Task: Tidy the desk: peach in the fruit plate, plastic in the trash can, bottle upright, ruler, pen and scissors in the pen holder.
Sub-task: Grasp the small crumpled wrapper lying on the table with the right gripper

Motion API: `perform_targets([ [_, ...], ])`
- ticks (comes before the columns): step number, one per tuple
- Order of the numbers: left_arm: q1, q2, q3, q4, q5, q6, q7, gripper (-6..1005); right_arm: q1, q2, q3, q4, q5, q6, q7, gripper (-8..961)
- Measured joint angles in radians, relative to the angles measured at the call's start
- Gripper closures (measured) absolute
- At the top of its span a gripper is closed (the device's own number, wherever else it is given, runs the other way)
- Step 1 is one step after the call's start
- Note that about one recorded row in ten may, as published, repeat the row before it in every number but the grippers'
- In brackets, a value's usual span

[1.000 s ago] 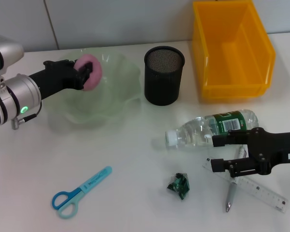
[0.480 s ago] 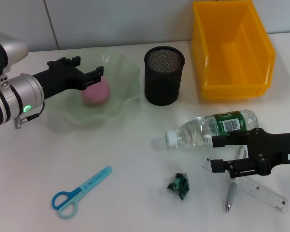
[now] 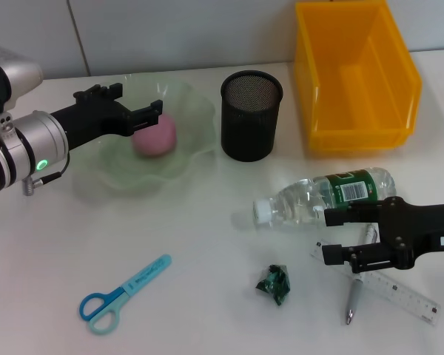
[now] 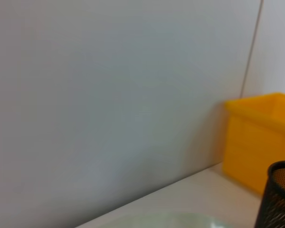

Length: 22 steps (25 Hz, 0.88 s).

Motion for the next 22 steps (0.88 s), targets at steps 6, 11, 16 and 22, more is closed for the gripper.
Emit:
perform_targets([
  [6, 0.030, 0.036, -0.017, 0.058, 0.004, 0.309, -0.163, 131, 0.000, -0.003, 0.000, 0.000, 0.000, 0.000, 0.000, 139],
  [11, 0.057, 0.085, -0.073, 0.088, 0.012, 0.681, -0.222, 131, 0.000, -0.008, 0.000, 0.000, 0.000, 0.000, 0.001, 139],
  [16, 0.083, 0.106, -0.075, 0.100, 0.128, 0.867, -0.228, 131, 0.003, -0.020, 0.004, -0.001, 0.000, -0.025, 0.001, 140],
  [22, 0.114, 0.085, -0.077, 0.133, 0.352, 0.895, -0.232, 131, 0.009, -0.034, 0.002, -0.010, -0.002, -0.043, 0.021, 140],
])
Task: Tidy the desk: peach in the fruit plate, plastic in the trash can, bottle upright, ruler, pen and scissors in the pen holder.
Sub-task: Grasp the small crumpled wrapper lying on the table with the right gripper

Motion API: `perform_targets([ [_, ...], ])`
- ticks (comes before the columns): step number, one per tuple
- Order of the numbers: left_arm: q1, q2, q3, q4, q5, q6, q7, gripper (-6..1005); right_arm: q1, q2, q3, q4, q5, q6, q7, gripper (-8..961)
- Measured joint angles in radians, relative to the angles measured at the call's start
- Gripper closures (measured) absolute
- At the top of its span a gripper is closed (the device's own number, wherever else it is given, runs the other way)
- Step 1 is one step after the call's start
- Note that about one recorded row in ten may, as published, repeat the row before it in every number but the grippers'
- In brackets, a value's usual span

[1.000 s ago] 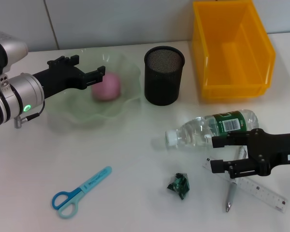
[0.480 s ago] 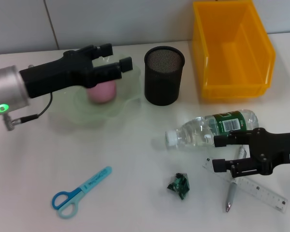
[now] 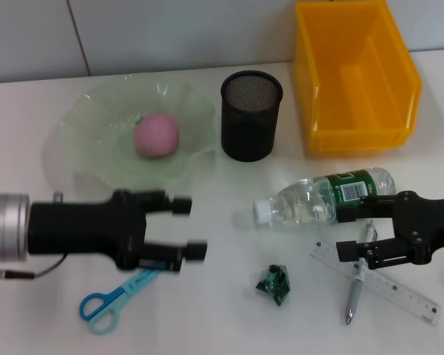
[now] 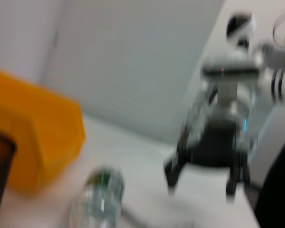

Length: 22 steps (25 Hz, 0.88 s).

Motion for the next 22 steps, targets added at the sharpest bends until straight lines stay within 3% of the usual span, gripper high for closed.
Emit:
perform_targets([
  [5, 0.014, -0.016, -0.003, 0.015, 0.143, -0.031, 0.039, 132, 0.006, -0.010, -0.002, -0.084, -0.025, -0.050, 0.067, 140],
  [11, 0.025, -0.017, -0.004, 0.028, 0.161, -0.031, 0.050, 132, 0.049, -0.012, -0.074, -0.244, -0.050, -0.148, 0.209, 140],
  [16, 0.037, -0.018, -0.004, 0.035, 0.162, -0.026, 0.066, 132, 0.144, -0.023, -0.230, -0.386, -0.060, -0.210, 0.359, 140],
  [17, 0.038, -0.018, -0.004, 0.036, 0.162, -0.023, 0.066, 132, 0.195, -0.027, -0.289, -0.412, -0.073, -0.212, 0.390, 141],
  [18, 0.038, -0.017, -0.004, 0.037, 0.162, -0.016, 0.067, 132, 0.195, -0.027, -0.289, -0.412, -0.073, -0.212, 0.390, 141],
  [22, 0.043, -0.014, -0.004, 0.053, 0.166, -0.005, 0.067, 132, 0.317, -0.024, -0.392, -0.412, -0.144, -0.194, 0.409, 141],
])
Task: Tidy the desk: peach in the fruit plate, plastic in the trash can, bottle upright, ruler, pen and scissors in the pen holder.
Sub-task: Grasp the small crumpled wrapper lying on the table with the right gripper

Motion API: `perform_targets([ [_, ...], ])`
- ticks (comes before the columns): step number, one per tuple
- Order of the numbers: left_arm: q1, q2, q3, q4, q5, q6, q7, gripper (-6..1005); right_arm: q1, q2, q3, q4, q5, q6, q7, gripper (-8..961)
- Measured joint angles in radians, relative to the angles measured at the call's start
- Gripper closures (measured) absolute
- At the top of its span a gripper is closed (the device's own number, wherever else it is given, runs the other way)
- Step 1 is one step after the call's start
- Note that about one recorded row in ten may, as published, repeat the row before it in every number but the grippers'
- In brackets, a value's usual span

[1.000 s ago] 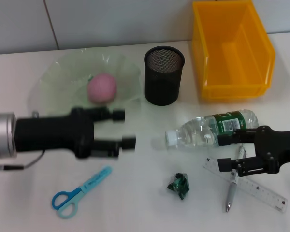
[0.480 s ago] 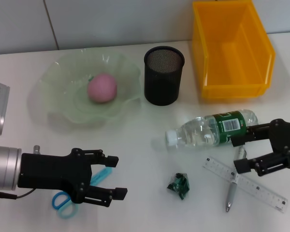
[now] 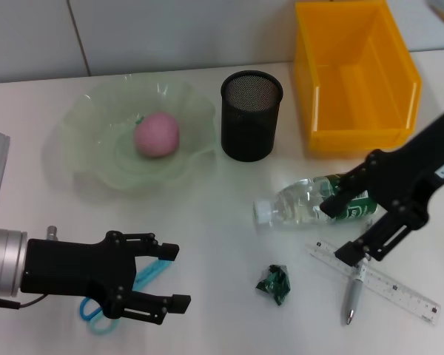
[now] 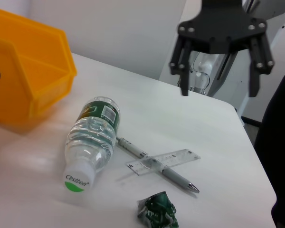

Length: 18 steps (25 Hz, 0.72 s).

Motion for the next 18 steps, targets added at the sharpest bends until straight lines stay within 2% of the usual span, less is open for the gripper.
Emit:
perform_targets([
  [2, 0.002, 0.002, 0.000, 0.003, 0.001, 0.000, -0.001, 132, 0.022, 0.006, -0.016, 0.001, -0.022, 0.010, -0.002, 141],
  [4, 0.002, 0.006, 0.000, 0.006, 0.001, 0.003, -0.005, 132, 0.057, 0.021, -0.052, 0.006, -0.057, 0.031, -0.011, 141],
  [5, 0.004, 0.006, 0.000, 0.007, 0.001, 0.006, -0.005, 132, 0.078, 0.036, -0.094, 0.009, -0.081, 0.051, -0.017, 141],
  [6, 0.004, 0.006, 0.000, 0.007, 0.001, 0.006, -0.005, 132, 0.078, 0.036, -0.094, 0.009, -0.081, 0.051, -0.017, 141],
  [9, 0.013, 0.007, 0.000, 0.008, 0.001, 0.007, 0.002, 132, 0.090, 0.059, -0.171, 0.009, -0.104, 0.094, -0.024, 141],
  [10, 0.014, 0.007, 0.000, 0.008, 0.001, 0.006, 0.003, 132, 0.091, 0.074, -0.204, 0.009, -0.113, 0.117, -0.033, 141],
  [11, 0.016, 0.007, 0.000, 0.008, 0.001, 0.004, 0.004, 132, 0.091, 0.074, -0.204, 0.009, -0.113, 0.117, -0.033, 141],
  [15, 0.023, 0.007, -0.015, 0.008, 0.001, 0.003, 0.004, 132, 0.083, 0.104, -0.256, 0.008, -0.123, 0.160, -0.045, 141],
  [18, 0.027, 0.007, -0.021, 0.009, 0.001, 0.007, 0.004, 132, 0.076, 0.110, -0.283, 0.009, -0.125, 0.183, -0.050, 141],
])
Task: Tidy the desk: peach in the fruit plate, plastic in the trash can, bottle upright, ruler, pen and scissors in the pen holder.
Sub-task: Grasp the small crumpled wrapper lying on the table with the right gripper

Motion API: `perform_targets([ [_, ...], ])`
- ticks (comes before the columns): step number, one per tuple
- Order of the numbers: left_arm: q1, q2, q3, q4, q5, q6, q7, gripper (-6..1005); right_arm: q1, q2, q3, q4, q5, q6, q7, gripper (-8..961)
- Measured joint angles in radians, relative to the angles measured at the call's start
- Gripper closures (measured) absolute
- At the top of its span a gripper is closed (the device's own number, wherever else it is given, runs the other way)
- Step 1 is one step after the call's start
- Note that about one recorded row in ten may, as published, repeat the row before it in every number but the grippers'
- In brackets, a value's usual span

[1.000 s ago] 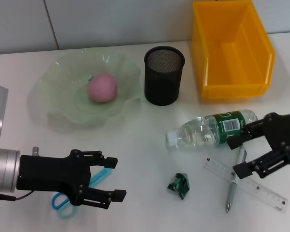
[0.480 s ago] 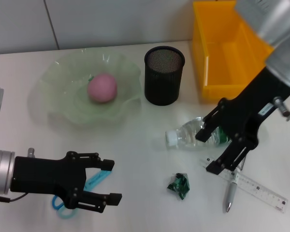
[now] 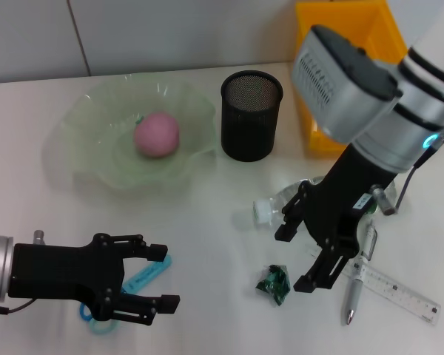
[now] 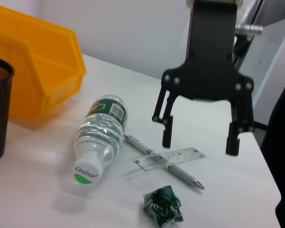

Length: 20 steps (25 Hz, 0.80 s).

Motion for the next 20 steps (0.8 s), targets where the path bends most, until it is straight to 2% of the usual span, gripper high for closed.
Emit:
perform_targets([
  [5, 0.004, 0.000, -0.004, 0.000, 0.000, 0.002, 0.001, 132, -0.009, 0.012, -0.026, 0.031, 0.000, 0.055, -0.034, 142],
  [20, 0.010, -0.011, -0.004, 0.000, 0.000, -0.005, -0.001, 133, -0.003, 0.017, -0.080, 0.157, 0.005, 0.203, -0.108, 142],
])
